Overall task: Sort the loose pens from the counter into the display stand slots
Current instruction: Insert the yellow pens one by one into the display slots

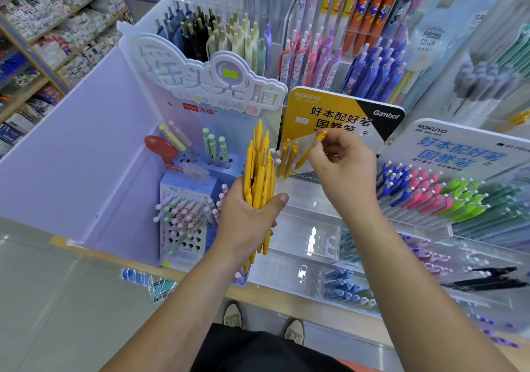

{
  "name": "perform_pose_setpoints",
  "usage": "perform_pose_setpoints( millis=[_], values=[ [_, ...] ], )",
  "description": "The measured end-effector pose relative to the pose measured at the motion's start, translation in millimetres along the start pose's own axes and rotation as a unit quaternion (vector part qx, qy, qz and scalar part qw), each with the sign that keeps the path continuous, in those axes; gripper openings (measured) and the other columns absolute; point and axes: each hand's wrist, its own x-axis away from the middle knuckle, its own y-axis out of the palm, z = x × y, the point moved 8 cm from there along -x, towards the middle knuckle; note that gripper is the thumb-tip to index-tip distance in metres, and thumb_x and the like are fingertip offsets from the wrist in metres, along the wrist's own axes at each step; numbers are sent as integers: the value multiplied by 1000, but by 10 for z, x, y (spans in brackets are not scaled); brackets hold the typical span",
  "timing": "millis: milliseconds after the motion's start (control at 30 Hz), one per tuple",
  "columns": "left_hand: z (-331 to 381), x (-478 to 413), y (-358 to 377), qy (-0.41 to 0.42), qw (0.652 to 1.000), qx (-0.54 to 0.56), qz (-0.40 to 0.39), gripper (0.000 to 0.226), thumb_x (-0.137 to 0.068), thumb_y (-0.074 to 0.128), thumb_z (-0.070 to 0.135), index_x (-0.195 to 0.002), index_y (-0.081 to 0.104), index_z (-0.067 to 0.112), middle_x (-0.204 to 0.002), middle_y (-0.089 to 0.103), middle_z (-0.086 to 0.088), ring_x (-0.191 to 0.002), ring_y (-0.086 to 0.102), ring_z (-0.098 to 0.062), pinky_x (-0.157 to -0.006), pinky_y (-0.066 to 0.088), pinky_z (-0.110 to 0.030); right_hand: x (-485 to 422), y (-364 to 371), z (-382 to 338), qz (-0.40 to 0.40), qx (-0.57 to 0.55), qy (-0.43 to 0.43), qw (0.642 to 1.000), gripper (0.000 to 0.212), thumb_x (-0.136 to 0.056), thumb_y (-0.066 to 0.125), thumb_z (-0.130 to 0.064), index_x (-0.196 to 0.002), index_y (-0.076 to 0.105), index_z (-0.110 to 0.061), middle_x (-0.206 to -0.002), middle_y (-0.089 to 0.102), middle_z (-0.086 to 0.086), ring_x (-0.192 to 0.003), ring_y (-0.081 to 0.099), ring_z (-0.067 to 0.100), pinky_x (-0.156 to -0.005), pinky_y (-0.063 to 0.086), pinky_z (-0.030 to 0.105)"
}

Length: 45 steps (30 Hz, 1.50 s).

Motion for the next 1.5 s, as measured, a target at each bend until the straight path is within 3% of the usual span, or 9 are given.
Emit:
perform_pose_setpoints(
  millis=[133,400,733,933,1067,1233,1367,1433,1500],
  values=[
    [2,-5,18,-1,1000,3,-10,30,-88,84,29,-107,62,21,-84,71,-11,-60,69,-13,-58,60,-29,-34,7,61,-4,35,-24,999,12,-95,63,-17,-103,71,-20,-94,71,4,-88,69,19,-82,59,45],
    [12,-40,82,-6,999,27,-34,29,-91,81,35,-110,63,20,-75,71,-2,-63,69,-19,-60,62,-35,-37,148,182,-76,93,-42,992,13,-94,65,-13,-101,74,-18,-97,72,0,-91,70,17,-82,60,46],
    [-17,-70,120,-10,999,28,-41,29,-90,82,30,-112,64,22,-74,71,-3,-62,68,-18,-59,59,-30,-104,-11,-1,-29,68,-42,996,17,-94,66,-15,-108,75,-17,-98,71,-1,-92,69,10,-83,60,37],
    [-20,-83,132,-12,999,24,-34,29,-90,82,32,-112,63,25,-77,72,-8,-63,70,-21,-61,62,-36,-57,99,-58,-36,53,-77,995,17,-94,66,-12,-107,75,-13,-99,69,-1,-91,69,12,-80,61,38],
    [-1,-78,150,-13,999,29,-38,27,-91,81,34,-110,64,24,-79,73,-5,-65,72,-21,-63,65,-41,-19,280,192,-92,94,-54,990,17,-96,61,-18,-105,75,-17,-102,72,-2,-91,71,14,-80,61,42],
    [-11,-64,162,-11,999,19,-39,26,-91,80,37,-109,64,25,-79,73,-1,-65,72,-19,-63,65,-41,-3,304,273,-116,111,-42,986,23,-98,55,-30,-103,74,-18,-91,74,-1,-85,71,17,-76,60,45],
    [3,-35,161,-8,999,26,-43,27,-91,81,34,-110,64,26,-78,73,-2,-64,71,-19,-61,60,-33,83,-9,215,-27,138,-3,990,25,-93,71,-40,-104,76,-17,-88,74,-6,-80,70,8,-75,61,33],
    [36,-13,173,-7,998,28,-51,28,-90,83,32,-110,64,27,-76,72,-3,-63,71,-20,-61,60,-32,155,-47,197,-47,70,50,995,18,-93,74,-34,-100,77,-17,-81,75,-7,-76,71,8,-72,61,30],
    [85,24,240,-3,997,33,-76,31,-89,83,28,-113,65,25,-77,74,1,-63,71,-20,-60,60,-32,265,101,238,-145,-44,140,978,16,-94,74,-26,-105,77,-14,-84,78,2,-80,75,17,-71,63,33]
  ],
)
